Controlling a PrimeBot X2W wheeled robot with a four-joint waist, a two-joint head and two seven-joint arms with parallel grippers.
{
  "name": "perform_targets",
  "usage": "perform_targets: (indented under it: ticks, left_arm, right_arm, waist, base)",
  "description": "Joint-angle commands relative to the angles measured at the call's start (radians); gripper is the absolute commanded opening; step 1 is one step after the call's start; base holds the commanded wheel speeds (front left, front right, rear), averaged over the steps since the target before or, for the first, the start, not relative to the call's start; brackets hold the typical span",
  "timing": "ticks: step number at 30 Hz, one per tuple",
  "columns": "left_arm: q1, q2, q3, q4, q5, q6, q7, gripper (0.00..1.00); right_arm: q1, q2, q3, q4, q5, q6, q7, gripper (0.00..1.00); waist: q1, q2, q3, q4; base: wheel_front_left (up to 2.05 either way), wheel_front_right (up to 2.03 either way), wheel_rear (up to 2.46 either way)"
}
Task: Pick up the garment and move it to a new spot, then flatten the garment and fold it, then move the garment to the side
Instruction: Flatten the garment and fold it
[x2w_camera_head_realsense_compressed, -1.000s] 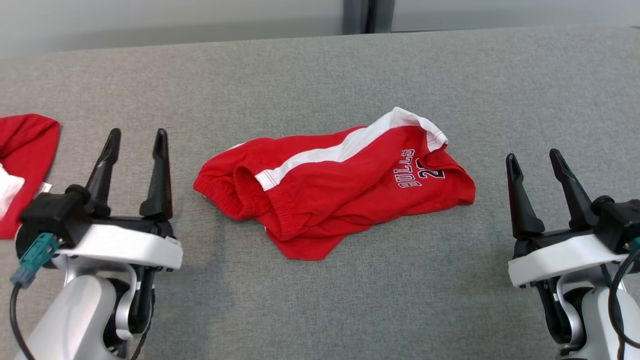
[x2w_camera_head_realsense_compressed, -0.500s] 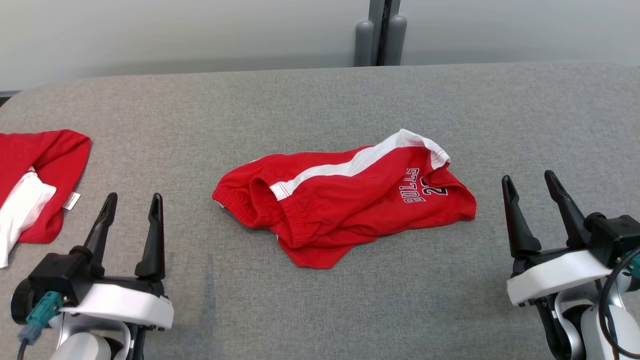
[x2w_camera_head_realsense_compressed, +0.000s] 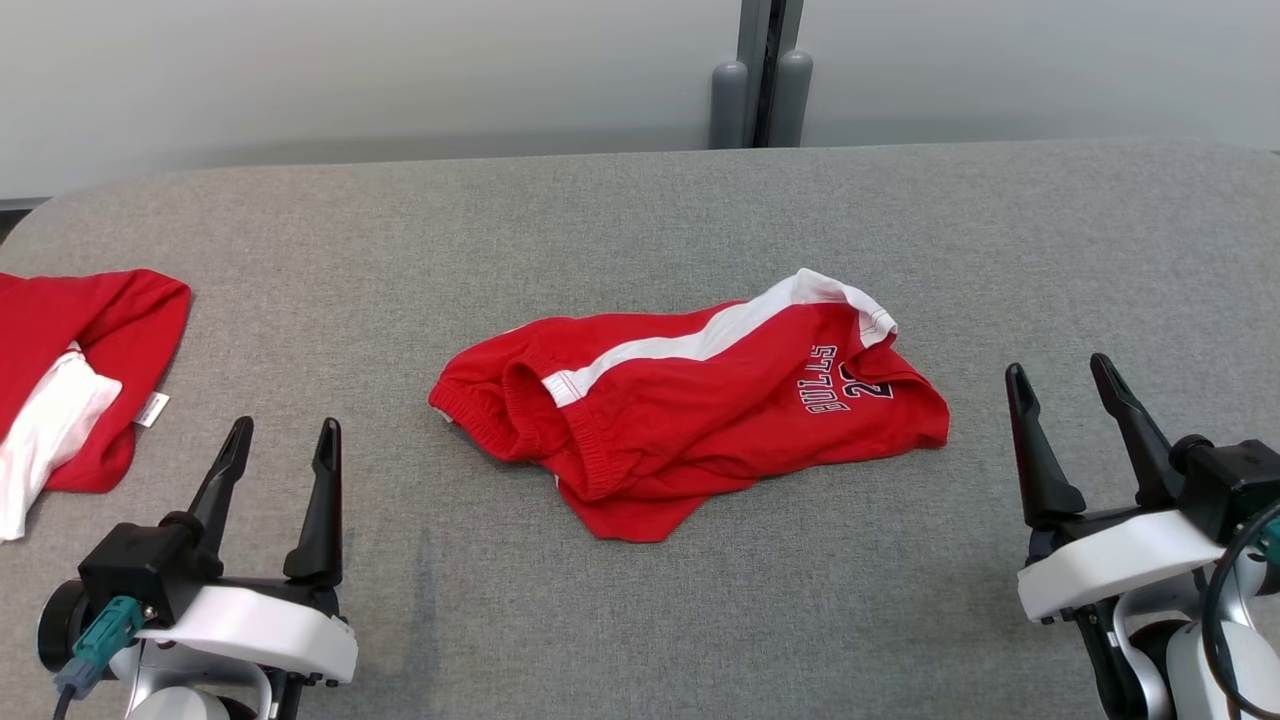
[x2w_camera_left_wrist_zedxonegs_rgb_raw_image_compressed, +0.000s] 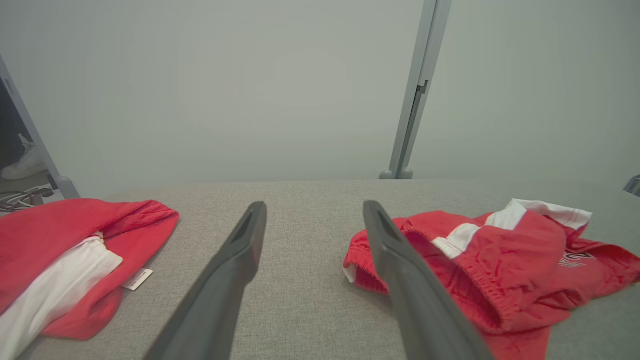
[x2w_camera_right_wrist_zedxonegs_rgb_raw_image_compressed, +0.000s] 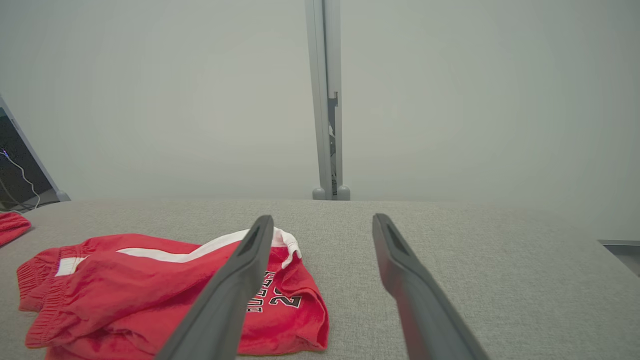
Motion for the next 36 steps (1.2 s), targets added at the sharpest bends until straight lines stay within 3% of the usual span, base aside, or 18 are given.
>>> perform_targets:
  ticks: [1,12,18,25,36]
  left_arm:
    - [-0.008,0.005,-0.001,0.003,-0.002,0.003,0.000,1.00]
    - [-0.096,0.015,-0.010,-0.003,0.024,-0.006,0.014,1.00]
    - [-0.205,-0.006,-0.087,0.000,0.031,-0.057,0.114,1.00]
    - [-0.261,-0.061,-0.216,0.051,-0.024,-0.136,0.307,1.00]
    - [-0.307,-0.088,-0.235,0.120,-0.080,-0.185,0.372,1.00]
  right_arm:
    - [0.008,-0.006,-0.003,-0.006,0.006,0.000,0.001,1.00]
    - [0.001,-0.006,-0.013,-0.012,0.003,0.000,0.004,1.00]
    - [-0.011,-0.006,0.002,-0.013,0.002,0.000,0.002,1.00]
    - [-0.027,-0.006,0.017,-0.003,0.016,0.000,-0.013,1.00]
    - [-0.059,-0.006,0.033,0.027,0.036,0.000,-0.046,1.00]
  waist:
    - [0.0000,0.0000,0.000,0.000]
    - [0.0000,0.0000,0.014,0.010]
    - [0.0000,0.0000,0.037,0.000]
    - [0.0000,0.0000,0.078,-0.037]
    - [0.0000,0.0000,0.128,-0.079]
  base:
    - [0.00,0.00,0.00]
    - [0.00,0.00,0.00]
    - [0.00,0.00,0.00]
    - [0.00,0.00,0.00]
    - [0.00,0.00,0.00]
